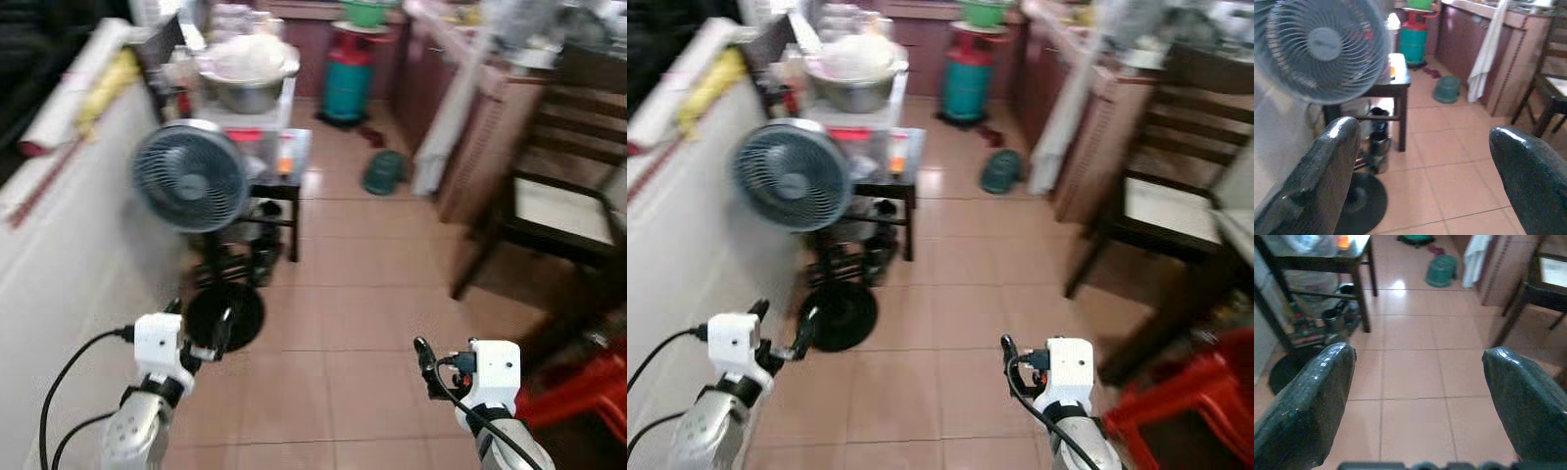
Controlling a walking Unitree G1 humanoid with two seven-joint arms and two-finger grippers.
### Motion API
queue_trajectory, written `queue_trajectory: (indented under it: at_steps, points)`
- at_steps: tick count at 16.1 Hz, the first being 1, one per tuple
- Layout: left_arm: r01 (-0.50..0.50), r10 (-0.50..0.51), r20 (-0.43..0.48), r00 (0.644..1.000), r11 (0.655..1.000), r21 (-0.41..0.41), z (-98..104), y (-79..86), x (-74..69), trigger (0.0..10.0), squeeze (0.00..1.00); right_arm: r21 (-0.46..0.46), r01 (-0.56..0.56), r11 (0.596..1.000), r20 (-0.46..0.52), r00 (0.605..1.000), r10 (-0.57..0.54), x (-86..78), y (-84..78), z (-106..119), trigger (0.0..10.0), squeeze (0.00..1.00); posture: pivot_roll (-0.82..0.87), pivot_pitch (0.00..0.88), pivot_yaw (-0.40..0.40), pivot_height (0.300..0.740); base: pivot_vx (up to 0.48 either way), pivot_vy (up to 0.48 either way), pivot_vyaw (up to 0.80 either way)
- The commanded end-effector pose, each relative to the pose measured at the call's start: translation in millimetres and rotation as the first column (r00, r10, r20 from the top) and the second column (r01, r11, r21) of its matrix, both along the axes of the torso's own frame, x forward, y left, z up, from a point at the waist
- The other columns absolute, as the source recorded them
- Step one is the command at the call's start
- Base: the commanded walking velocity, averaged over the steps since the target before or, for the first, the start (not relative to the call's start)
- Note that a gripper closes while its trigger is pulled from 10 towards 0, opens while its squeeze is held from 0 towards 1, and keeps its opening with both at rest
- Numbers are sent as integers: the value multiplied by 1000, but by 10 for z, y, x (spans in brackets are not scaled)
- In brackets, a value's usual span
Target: Setting the table
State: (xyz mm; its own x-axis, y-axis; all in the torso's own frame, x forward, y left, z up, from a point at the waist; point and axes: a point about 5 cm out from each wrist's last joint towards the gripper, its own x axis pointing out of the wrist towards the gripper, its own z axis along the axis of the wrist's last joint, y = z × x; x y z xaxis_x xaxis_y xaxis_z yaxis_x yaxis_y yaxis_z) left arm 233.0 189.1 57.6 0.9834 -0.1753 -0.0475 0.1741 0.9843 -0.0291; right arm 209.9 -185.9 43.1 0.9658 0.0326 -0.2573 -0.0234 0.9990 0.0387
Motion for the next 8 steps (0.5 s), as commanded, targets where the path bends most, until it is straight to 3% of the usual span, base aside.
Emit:
queue_trajectory:
  at_steps: [1, 5, 8]
  points:
    - [19, -19, 8, 1000, 1000, -5, 40, -41, 26, 10000, 0, -10, 6, 1000, 18, 1000, -6, 29, -24, 60, 10000, 0, 38, 0, -45, 740, 0, 0, -763]
    - [19, -18, 9, 1000, 999, -34, 78, -92, 88, 10000, 0, -15, 2, 1000, 25, 1000, -2, 62, 4, 85, 10000, 0, 34, 0, -51, 740, 0, 0, -763]
    - [36, -36, -2, 999, 997, -64, 76, -141, 58, 10000, 0, -21, 1, 1000, 25, 1000, 0, 48, -10, 93, 10000, 0, 28, 0, -56, 740, 0, 0, -763]
